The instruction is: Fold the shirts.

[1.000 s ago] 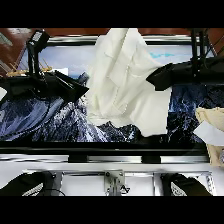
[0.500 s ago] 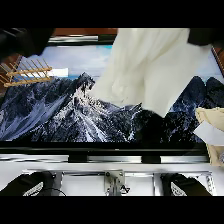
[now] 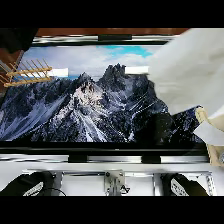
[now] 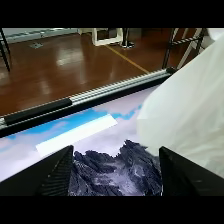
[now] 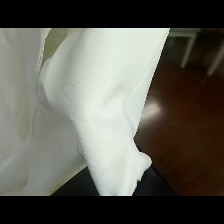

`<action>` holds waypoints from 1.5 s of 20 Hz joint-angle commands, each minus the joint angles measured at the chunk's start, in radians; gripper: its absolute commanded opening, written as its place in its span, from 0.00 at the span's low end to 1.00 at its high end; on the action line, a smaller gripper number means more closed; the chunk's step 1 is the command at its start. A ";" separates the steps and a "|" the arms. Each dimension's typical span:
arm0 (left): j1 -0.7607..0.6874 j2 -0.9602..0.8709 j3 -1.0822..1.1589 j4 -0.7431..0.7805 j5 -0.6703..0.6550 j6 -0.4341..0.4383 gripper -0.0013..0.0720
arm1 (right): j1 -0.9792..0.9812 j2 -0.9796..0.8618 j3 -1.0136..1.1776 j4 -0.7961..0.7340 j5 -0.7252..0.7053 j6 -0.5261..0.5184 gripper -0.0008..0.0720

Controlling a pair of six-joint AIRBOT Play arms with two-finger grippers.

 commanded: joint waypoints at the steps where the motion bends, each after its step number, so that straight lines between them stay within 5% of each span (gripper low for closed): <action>1: 0.001 0.000 0.001 0.002 -0.051 0.000 0.89 | -0.177 -0.003 0.005 -0.047 -0.017 0.034 0.11; 14: 0.001 0.000 0.001 0.002 -0.144 -0.022 0.89 | -0.552 -0.080 0.019 -0.044 -0.213 0.087 0.11; 22: 0.001 0.001 0.001 -0.002 -0.158 -0.101 0.89 | -0.667 -0.192 0.146 0.001 -0.204 0.092 0.11; 30: -0.002 0.001 0.001 -0.002 -0.322 -0.136 0.85 | -0.838 -0.198 0.146 0.073 -0.200 0.092 0.11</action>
